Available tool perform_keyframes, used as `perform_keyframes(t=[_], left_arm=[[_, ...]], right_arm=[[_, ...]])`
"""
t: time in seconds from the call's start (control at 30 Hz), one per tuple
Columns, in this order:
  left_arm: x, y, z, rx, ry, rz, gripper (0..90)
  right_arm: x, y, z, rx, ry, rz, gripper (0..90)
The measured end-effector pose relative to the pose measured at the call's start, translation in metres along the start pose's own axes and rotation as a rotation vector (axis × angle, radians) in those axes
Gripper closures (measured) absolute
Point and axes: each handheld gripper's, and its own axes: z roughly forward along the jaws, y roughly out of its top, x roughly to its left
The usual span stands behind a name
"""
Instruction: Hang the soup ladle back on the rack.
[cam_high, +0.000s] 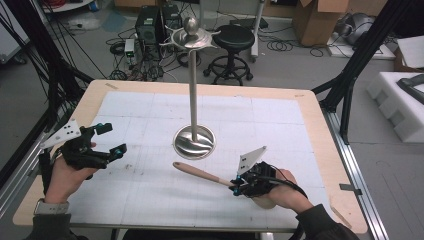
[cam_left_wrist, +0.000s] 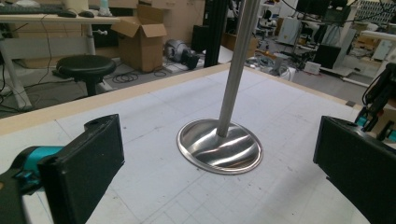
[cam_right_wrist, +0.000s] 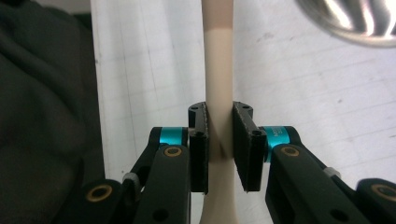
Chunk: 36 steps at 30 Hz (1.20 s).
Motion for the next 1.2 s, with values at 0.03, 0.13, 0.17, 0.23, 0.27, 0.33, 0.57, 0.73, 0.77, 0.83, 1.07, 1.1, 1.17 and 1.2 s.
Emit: perform_keyframes(t=[0.03, 0.13, 0.17, 0.23, 0.27, 0.33, 0.57, 0.73, 0.77, 0.83, 1.07, 1.1, 1.17, 1.2], left_arm=[[0.0, 0.0, 0.0, 0.001, 0.0, 0.0, 2.2], [0.0, 0.0, 0.0, 0.004, 0.0, 0.002, 2.2], [0.0, 0.0, 0.0, 0.003, 0.001, 0.002, 2.2], [0.0, 0.0, 0.0, 0.003, 0.001, 0.002, 2.2], [0.0, 0.0, 0.0, 0.004, 0.001, 0.002, 2.2], [0.0, 0.0, 0.0, 0.006, 0.001, 0.002, 2.2], [-0.001, 0.0, 0.001, 0.007, 0.002, -0.002, 2.2], [0.0, 0.0, 0.0, 0.009, 0.002, 0.0, 2.2], [0.0, 0.0, 0.0, 0.01, 0.002, 0.0, 2.2], [-0.001, -0.001, 0.001, 0.011, 0.001, 0.001, 2.2], [-0.001, -0.001, 0.001, 0.015, 0.001, 0.0, 2.2], [-0.001, -0.001, 0.001, 0.015, 0.001, 0.0, 2.2], [-0.001, -0.001, 0.001, 0.016, 0.001, 0.0, 2.2], [-0.001, -0.001, 0.001, 0.016, 0.001, -0.001, 2.2]], right_arm=[[-0.001, -0.001, -0.002, -0.017, -0.001, 0.001, 78.2], [-0.004, -0.002, -0.009, -0.066, -0.005, 0.002, 78.2], [-0.004, -0.003, -0.011, -0.074, -0.005, 0.007, 78.2], [-0.007, -0.004, -0.015, -0.097, -0.017, 0.013, 78.2], [-0.008, -0.005, -0.017, -0.107, -0.018, 0.019, 78.2], [-0.01, -0.006, -0.02, -0.123, -0.028, 0.033, 78.3], [-0.018, -0.012, -0.033, -0.217, -0.051, 0.101, 78.2], [-0.025, -0.016, -0.043, -0.298, -0.065, 0.13, 78.2], [-0.026, -0.017, -0.045, -0.311, -0.07, 0.141, 78.2], [-0.028, -0.018, -0.049, -0.336, -0.078, 0.159, 78.2], [-0.034, -0.023, -0.06, -0.377, -0.137, 0.199, 78.2], [-0.035, -0.023, -0.062, -0.381, -0.155, 0.207, 78.2], [-0.037, -0.024, -0.065, -0.395, -0.174, 0.221, 78.2], [-0.038, -0.024, -0.066, -0.401, -0.186, 0.225, 78.3]])
